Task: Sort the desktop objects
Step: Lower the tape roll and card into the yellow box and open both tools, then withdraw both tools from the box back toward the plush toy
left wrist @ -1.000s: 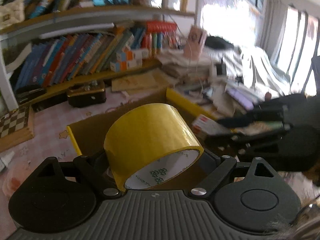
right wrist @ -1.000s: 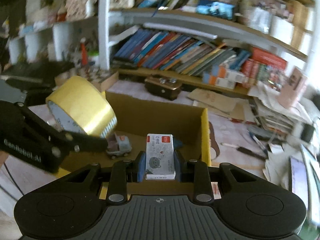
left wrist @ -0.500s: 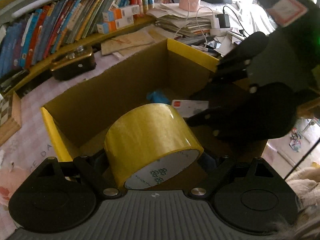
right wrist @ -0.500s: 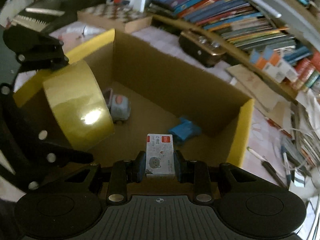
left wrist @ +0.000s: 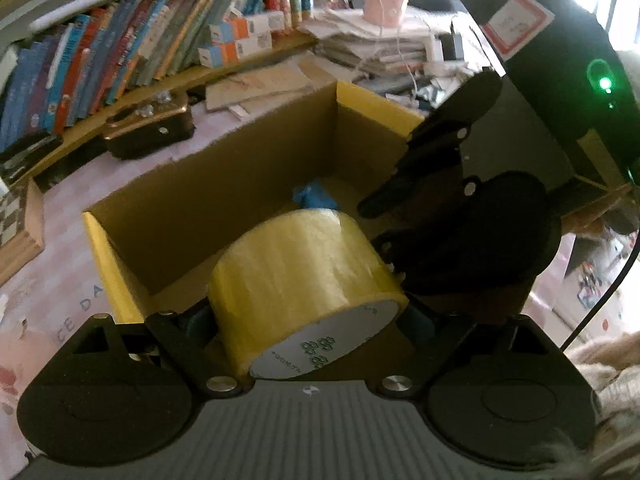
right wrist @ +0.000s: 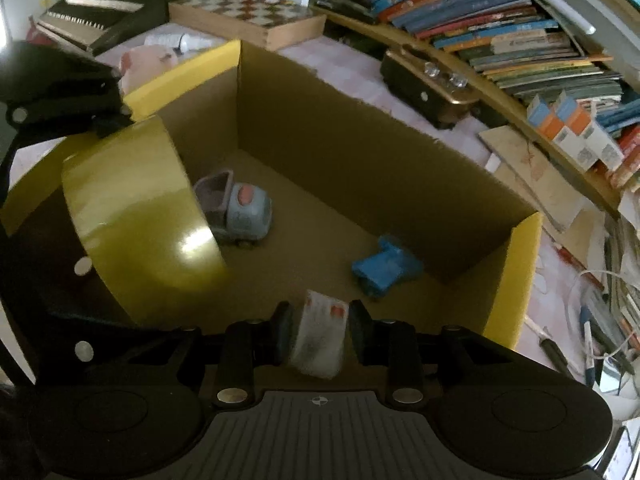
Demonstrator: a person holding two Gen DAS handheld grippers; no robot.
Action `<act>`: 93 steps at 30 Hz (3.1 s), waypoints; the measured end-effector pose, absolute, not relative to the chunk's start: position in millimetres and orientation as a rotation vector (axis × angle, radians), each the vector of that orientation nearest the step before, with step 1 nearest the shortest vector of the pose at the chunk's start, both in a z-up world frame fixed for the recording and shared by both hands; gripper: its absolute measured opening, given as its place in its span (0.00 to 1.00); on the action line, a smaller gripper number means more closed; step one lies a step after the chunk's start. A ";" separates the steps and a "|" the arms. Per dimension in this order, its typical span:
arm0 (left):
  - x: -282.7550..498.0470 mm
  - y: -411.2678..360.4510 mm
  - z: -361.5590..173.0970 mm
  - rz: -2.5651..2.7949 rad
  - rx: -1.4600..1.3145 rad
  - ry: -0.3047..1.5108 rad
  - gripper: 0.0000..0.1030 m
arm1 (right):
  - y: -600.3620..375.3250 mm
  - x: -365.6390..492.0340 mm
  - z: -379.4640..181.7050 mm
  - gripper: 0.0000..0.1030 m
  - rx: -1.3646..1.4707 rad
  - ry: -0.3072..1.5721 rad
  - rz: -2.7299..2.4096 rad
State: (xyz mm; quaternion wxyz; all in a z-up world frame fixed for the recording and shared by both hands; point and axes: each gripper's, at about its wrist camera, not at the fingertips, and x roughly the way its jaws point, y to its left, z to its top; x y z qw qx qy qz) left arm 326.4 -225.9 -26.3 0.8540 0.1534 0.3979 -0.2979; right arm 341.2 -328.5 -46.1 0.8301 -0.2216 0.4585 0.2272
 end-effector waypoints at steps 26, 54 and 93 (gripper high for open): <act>188.8 -128.3 36.2 -0.358 -0.034 0.394 1.00 | -368.9 181.0 32.7 0.60 -0.040 0.501 -0.031; 79.0 -3.3 -18.7 -0.213 -0.003 0.524 1.00 | -221.4 49.5 -31.6 0.63 0.082 0.659 -0.126; 68.2 91.1 -27.9 -0.074 -0.053 0.570 1.00 | -95.6 79.8 -37.6 0.69 -0.049 0.734 0.153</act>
